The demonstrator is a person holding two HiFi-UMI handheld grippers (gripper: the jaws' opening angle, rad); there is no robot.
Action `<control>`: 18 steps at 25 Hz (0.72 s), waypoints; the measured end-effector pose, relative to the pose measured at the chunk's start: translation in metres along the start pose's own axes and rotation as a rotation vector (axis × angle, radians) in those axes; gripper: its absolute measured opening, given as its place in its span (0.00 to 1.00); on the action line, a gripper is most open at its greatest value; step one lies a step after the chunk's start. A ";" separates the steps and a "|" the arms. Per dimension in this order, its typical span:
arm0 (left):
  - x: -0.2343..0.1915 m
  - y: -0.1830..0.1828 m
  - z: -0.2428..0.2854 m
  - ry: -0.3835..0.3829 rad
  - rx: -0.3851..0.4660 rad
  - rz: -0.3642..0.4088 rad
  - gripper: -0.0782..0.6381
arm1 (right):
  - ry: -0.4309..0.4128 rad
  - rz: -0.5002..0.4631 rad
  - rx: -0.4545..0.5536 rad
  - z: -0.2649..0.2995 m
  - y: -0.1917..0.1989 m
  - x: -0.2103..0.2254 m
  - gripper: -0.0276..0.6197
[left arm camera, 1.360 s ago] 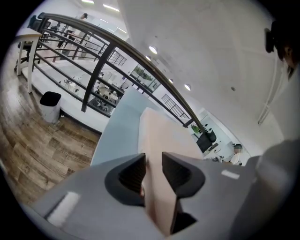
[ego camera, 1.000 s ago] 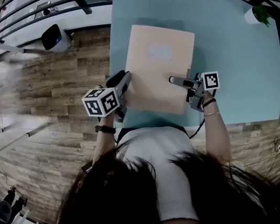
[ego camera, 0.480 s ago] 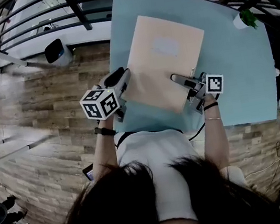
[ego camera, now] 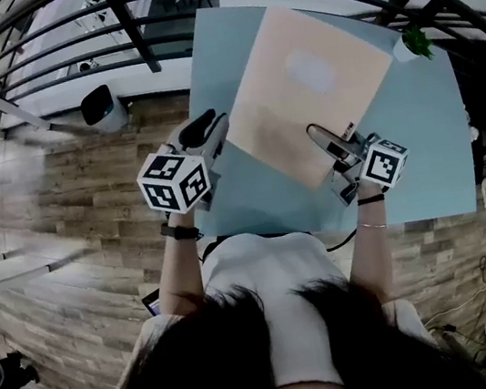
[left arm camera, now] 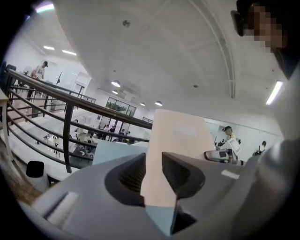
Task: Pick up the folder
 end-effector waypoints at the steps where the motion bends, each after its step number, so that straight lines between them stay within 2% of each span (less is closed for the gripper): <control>1: 0.004 -0.003 0.000 -0.004 0.003 0.027 0.33 | 0.028 -0.038 0.013 -0.003 -0.004 -0.004 0.50; 4: 0.014 -0.011 0.000 -0.024 0.024 0.098 0.32 | 0.115 -0.164 0.057 -0.012 -0.013 -0.014 0.50; 9: 0.027 -0.022 -0.001 -0.055 0.057 0.191 0.30 | 0.307 -0.381 0.102 -0.024 -0.025 -0.031 0.49; 13: 0.029 -0.025 -0.008 -0.069 0.082 0.214 0.26 | 0.428 -0.533 0.131 -0.027 -0.029 -0.046 0.48; 18: 0.025 -0.027 -0.014 -0.092 0.104 0.235 0.22 | 0.534 -0.716 0.134 -0.021 -0.030 -0.060 0.47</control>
Point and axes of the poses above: the fingertips, and each gripper's own axes: z forward along the fingers, x to its right, y out of its underside, the point moved 8 cm from there along -z, backward along the fingers, and after that the axes turned 1 degree about -z, right-handed, at the moved point
